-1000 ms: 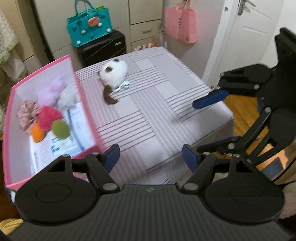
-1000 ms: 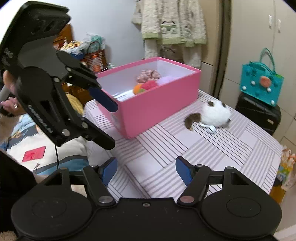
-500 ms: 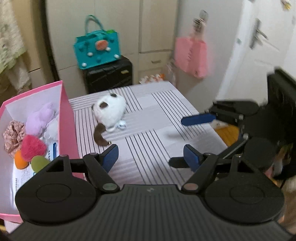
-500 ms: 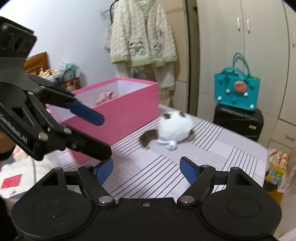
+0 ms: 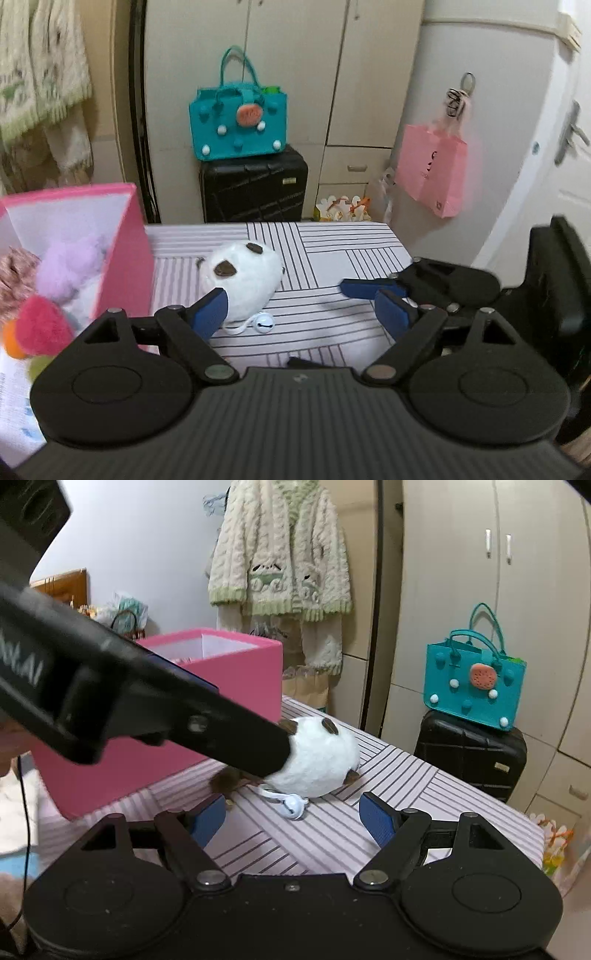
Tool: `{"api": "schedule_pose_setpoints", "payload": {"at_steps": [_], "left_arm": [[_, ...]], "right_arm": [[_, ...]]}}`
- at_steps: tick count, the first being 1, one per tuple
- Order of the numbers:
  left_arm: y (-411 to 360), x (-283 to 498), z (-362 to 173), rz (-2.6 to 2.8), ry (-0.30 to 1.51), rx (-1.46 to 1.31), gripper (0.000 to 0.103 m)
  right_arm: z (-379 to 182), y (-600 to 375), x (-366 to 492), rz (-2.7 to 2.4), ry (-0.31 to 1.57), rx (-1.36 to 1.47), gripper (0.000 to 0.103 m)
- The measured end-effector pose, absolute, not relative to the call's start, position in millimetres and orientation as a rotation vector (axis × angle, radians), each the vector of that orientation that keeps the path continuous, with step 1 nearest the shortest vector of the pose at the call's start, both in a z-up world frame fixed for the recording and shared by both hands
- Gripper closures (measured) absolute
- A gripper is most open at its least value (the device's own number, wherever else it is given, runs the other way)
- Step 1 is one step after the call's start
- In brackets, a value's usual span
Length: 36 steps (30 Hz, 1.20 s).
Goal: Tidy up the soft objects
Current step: 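Grasp the white-and-brown plush with the left gripper while the right gripper grasps it too, then lift and carry the white-and-brown plush with both grippers over the pink box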
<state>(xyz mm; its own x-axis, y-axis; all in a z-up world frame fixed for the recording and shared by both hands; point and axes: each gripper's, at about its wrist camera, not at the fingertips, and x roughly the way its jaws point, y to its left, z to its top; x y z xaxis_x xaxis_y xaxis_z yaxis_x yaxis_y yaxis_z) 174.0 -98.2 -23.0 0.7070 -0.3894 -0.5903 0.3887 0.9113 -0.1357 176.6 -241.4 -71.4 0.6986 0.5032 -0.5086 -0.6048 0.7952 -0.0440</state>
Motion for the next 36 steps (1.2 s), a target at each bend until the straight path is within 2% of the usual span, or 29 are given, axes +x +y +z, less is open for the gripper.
{"api": "schedule_pose_setpoints", "payload": {"at_steps": [22, 26, 29, 32, 36], "left_arm": [[-97.7, 263.8, -77.2, -0.192, 0.761, -0.131, 0.017], [-94.4, 267.9, -85.2, -0.179, 0.786, -0.159, 0.02], [-95.3, 269.2, -91.8, -0.186, 0.802, -0.171, 0.027], [-96.1, 268.0, -94.7, -0.204, 0.804, -0.177, 0.032], [-98.1, 258.8, -91.4, -0.219, 0.783, -0.158, 0.033]], "right_arm": [[-94.9, -230.0, 269.2, 0.778, 0.594, -0.111, 0.02], [-98.2, -226.3, 273.8, 0.791, 0.619, -0.118, 0.02], [-99.2, -224.6, 273.1, 0.788, 0.624, -0.12, 0.021], [-99.5, -222.4, 268.3, 0.78, 0.623, -0.138, 0.026], [-95.0, -223.0, 255.0, 0.75, 0.603, -0.147, 0.027]]}}
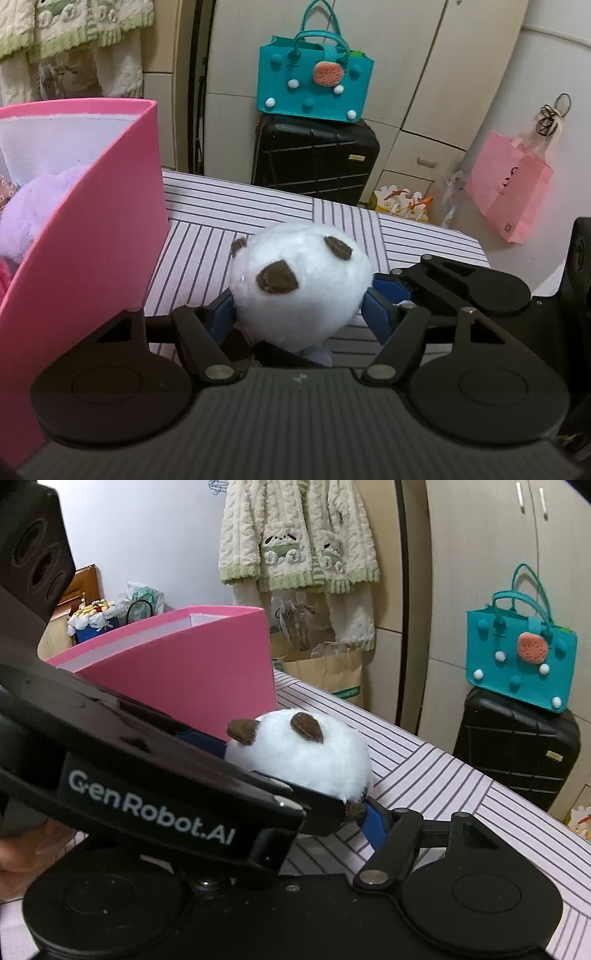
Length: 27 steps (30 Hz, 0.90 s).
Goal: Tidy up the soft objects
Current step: 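Lift and carry the white-and-brown plush with both grippers over the pink box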
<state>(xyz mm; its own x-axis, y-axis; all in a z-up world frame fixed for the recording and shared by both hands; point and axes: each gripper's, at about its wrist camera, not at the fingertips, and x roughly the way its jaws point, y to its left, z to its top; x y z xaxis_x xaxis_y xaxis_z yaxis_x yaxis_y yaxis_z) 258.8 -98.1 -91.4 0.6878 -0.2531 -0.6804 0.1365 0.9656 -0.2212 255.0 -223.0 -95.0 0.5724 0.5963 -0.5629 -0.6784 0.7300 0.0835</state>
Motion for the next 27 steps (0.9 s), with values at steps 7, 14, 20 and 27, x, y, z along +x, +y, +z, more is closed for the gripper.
{"api": "schedule_pose_setpoints", "payload": {"at_steps": [7, 14, 20, 27], "left_arm": [[-97.2, 237.2, -79.5, -0.284, 0.774, -0.15, 0.033], [-90.1, 205.3, -69.2, -0.358, 0.773, -0.155, 0.033], [-84.1, 176.8, -57.3, -0.417, 0.769, -0.128, 0.034], [-76.2, 139.3, -38.8, -0.483, 0.755, -0.077, 0.035]], "right_arm": [[-80.8, -228.4, 224.9, 0.703, 0.607, -0.116, 0.027], [-69.2, -226.9, 187.3, 0.656, 0.617, -0.098, 0.027], [-56.1, -220.5, 152.4, 0.615, 0.615, -0.124, 0.027], [-40.8, -207.0, 112.4, 0.561, 0.642, -0.186, 0.027]]}}
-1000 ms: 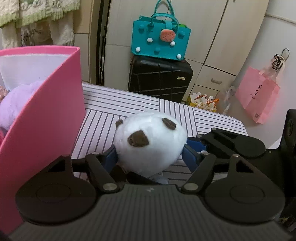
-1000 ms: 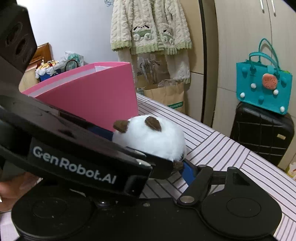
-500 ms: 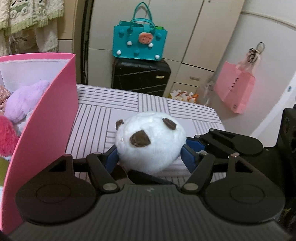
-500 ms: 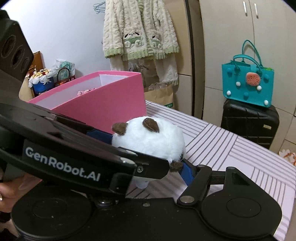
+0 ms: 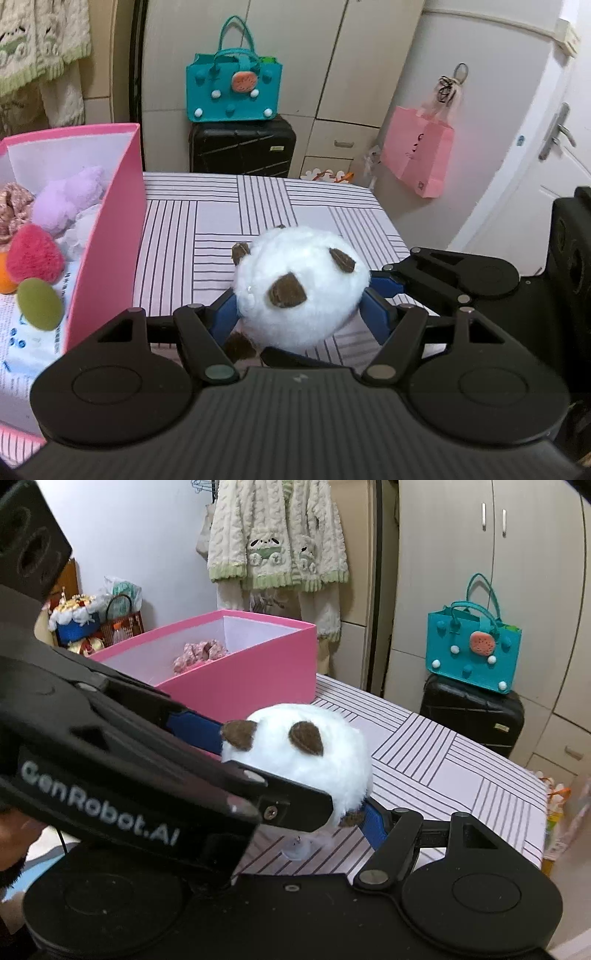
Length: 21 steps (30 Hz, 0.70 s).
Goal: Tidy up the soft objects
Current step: 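Lift and carry the white-and-brown plush with both grippers over the pink box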
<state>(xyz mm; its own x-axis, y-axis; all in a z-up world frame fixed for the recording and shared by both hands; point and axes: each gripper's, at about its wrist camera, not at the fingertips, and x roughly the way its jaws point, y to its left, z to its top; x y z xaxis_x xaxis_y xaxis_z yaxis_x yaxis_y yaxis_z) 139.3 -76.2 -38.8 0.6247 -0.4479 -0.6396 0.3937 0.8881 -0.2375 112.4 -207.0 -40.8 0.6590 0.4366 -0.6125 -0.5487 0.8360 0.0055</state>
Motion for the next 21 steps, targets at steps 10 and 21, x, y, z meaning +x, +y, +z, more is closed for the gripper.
{"api": "schedule_pose_setpoints", "payload": {"at_steps": [10, 21], "left_arm": [[-54.6, 83.2, -12.3, -0.559, 0.667, 0.006, 0.035], [-6.3, 61.0, 36.6, -0.581, 0.601, 0.041, 0.035]], "right_arm": [[-17.1, -185.6, 65.6, 0.525, 0.597, -0.229, 0.028], [27.1, -143.4, 59.1, 0.572, 0.524, -0.256, 0.028]]}}
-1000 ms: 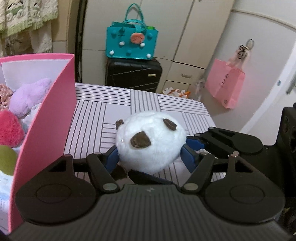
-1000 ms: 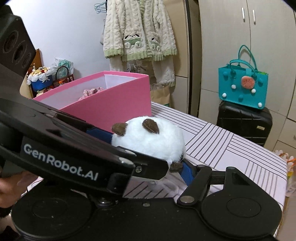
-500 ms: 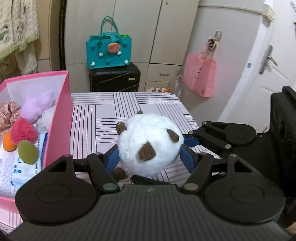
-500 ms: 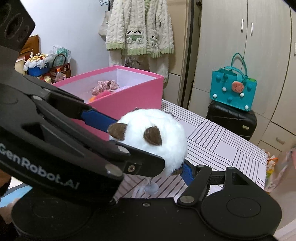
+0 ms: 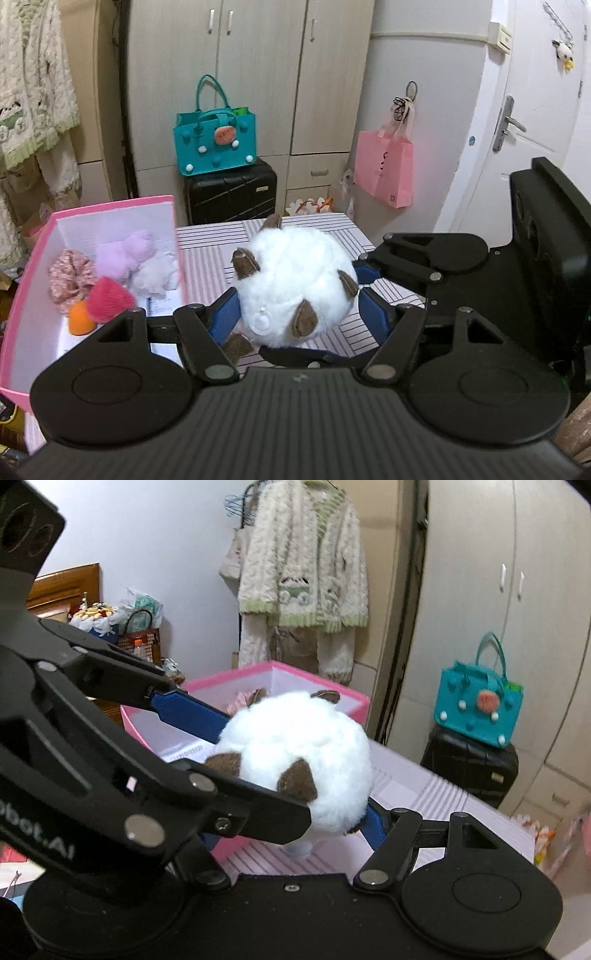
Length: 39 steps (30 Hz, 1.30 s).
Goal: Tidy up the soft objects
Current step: 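Lift and carry the white-and-brown plush with both grippers over the pink box, then lower the plush into the pink box and open both grippers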
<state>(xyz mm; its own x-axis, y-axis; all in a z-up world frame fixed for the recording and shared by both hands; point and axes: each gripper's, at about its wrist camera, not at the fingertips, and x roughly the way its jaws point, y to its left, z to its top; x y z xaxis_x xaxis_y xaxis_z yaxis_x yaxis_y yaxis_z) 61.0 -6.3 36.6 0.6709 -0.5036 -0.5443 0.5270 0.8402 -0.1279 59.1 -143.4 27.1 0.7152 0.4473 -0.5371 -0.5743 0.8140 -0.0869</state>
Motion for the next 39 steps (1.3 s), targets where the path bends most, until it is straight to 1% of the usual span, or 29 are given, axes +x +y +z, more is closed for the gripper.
{"api": "schedule_pose_setpoints", "payload": {"at_steps": [8, 15, 19, 25, 33, 39], "left_arm": [[33.4, 63.7, 74.9, -0.522, 0.547, 0.046, 0.035], [78.8, 97.0, 86.0, -0.507, 0.538, -0.066, 0.035], [102.7, 120.1, 70.7, -0.49, 0.599, -0.153, 0.035], [121.1, 156.6, 41.7, -0.482, 0.683, -0.247, 0.035], [125.6, 211.8, 1.6, -0.467, 0.815, -0.412, 0.035], [122.2, 237.1, -16.4, -0.434, 0.881, -0.462, 0.035]], "right_arm": [[68.0, -104.8, 67.6, 0.624, 0.45, -0.312, 0.027], [74.8, -74.2, 111.7, 0.68, 0.488, -0.3, 0.027], [66.5, -60.8, 133.2, 0.725, 0.525, -0.28, 0.027], [45.0, -40.9, 156.7, 0.729, 0.572, -0.414, 0.027], [23.9, -30.5, 195.9, 0.746, 0.641, -0.549, 0.027], [12.2, -26.0, 216.6, 0.74, 0.674, -0.606, 0.026]]}}
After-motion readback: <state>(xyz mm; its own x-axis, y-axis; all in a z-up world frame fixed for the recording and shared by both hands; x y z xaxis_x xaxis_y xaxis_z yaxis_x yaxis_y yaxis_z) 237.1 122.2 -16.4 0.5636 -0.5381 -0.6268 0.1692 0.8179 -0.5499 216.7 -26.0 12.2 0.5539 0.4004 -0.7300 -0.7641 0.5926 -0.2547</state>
